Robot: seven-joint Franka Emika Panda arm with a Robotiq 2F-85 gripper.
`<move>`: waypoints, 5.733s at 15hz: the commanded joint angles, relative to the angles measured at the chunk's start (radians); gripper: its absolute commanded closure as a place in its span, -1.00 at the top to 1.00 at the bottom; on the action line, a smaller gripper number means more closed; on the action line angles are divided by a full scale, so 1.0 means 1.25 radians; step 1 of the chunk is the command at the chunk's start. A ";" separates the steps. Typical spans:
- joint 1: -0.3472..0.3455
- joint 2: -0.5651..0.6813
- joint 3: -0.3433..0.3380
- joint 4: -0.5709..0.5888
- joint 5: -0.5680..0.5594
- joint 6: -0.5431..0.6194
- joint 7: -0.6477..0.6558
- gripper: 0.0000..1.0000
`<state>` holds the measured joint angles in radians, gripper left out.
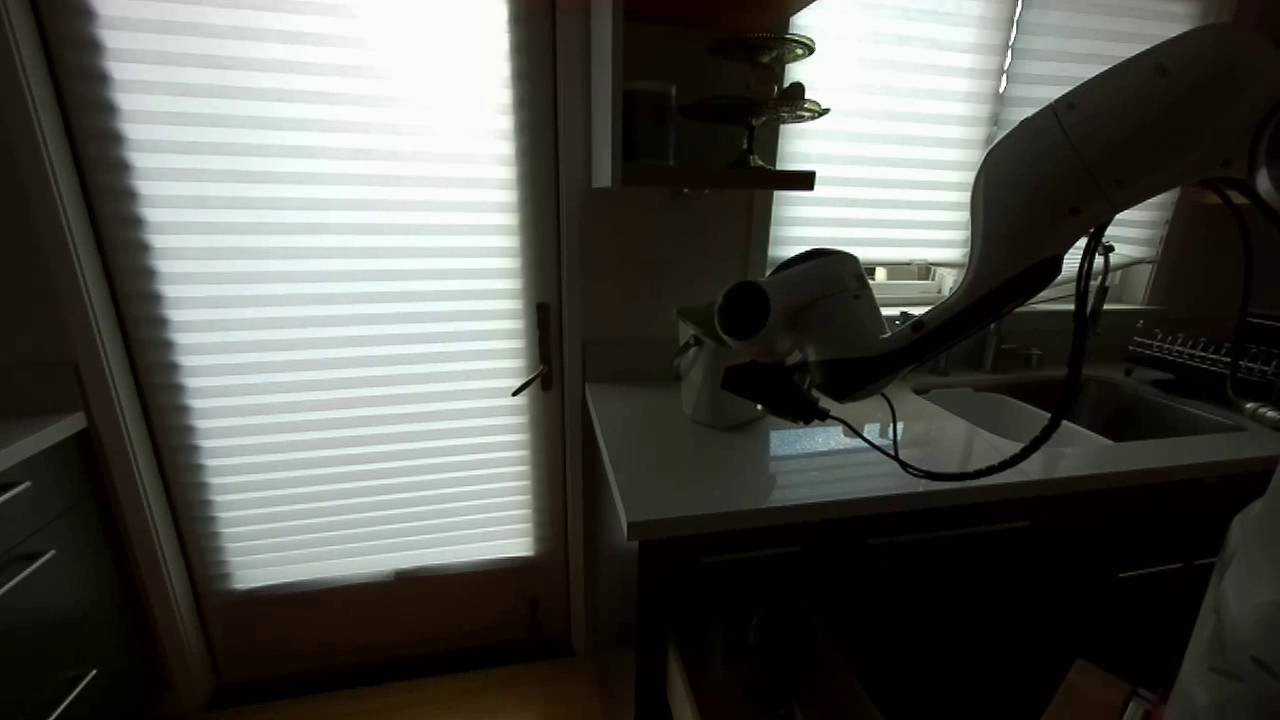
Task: Place the silver vessel on the left upright
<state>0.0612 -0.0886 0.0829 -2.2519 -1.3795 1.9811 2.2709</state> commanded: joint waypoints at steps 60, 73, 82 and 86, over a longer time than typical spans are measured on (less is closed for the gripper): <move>0.049 0.410 0.056 0.217 -0.159 -0.347 0.098 1.00; 0.041 0.144 0.084 0.088 0.059 -0.184 -0.419 1.00; 0.032 -0.121 0.004 -0.032 0.268 0.118 -0.881 1.00; 0.031 -0.200 -0.043 -0.103 0.394 0.233 -1.092 1.00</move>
<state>0.1043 -0.2498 0.0622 -2.2862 -0.9969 2.1773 1.0732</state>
